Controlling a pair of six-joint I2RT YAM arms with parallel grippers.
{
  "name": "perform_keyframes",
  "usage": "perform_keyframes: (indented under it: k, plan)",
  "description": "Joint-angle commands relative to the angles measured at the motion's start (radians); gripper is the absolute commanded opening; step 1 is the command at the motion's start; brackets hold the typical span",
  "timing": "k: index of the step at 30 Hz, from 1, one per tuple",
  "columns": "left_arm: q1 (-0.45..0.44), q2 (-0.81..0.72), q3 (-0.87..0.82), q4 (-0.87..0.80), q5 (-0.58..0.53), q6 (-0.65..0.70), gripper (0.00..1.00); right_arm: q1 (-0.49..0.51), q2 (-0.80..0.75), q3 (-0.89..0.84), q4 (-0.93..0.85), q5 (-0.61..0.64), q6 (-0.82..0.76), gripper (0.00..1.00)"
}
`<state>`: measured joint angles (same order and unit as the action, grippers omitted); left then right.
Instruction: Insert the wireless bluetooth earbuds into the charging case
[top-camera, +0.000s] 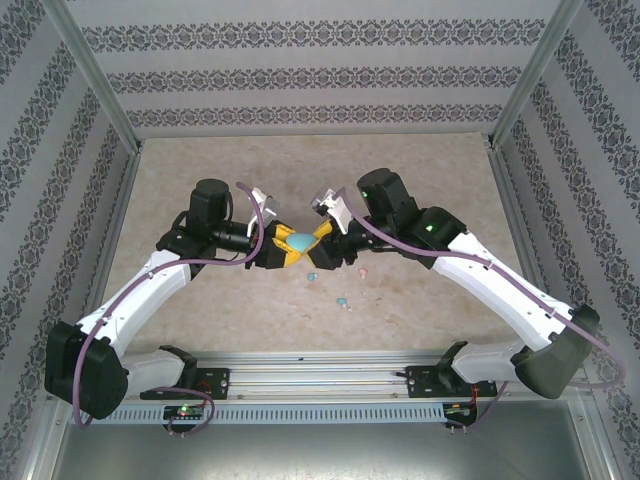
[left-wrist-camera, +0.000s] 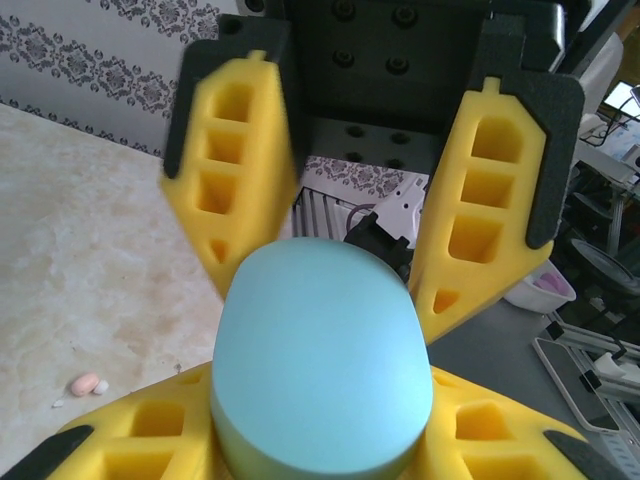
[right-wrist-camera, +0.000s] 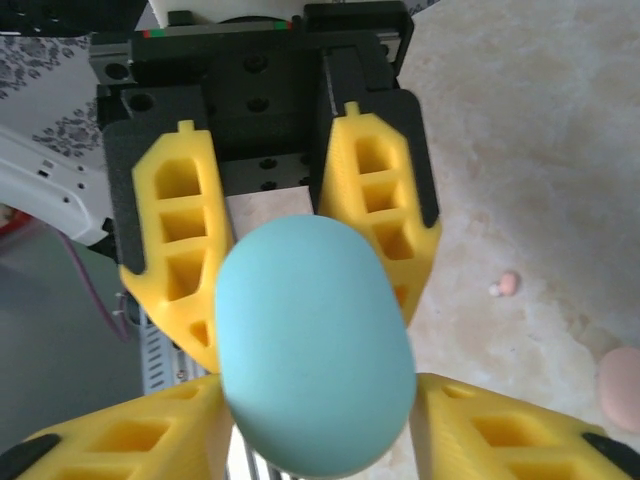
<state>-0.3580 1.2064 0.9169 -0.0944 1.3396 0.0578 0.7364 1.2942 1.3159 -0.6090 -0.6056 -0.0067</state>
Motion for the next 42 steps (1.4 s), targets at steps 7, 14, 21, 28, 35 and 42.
perform_keyframes:
  k: [7,14,21,28,35,42]
  plan:
    - [0.001,-0.021,0.032,-0.061,0.041,0.051,0.02,-0.032,0.022,0.006,0.106,-0.052,0.090,0.46]
    - [0.001,-0.032,0.033,-0.087,0.040,0.066,0.02,-0.104,0.013,-0.030,0.198,-0.112,0.218,0.48]
    - [-0.001,-0.038,0.039,-0.087,0.042,0.064,0.01,-0.131,0.016,-0.043,0.209,-0.111,0.254,0.49]
    - [-0.001,-0.027,0.043,-0.085,0.049,0.059,0.01,-0.069,-0.038,-0.086,0.254,-0.141,0.149,0.69]
    - [-0.001,-0.029,0.043,-0.080,0.056,0.047,0.01,-0.031,-0.016,-0.035,0.151,-0.112,0.039,0.71]
    - [-0.001,-0.033,0.049,-0.075,0.063,0.031,0.01,-0.014,0.023,-0.007,0.122,-0.124,0.003,0.68]
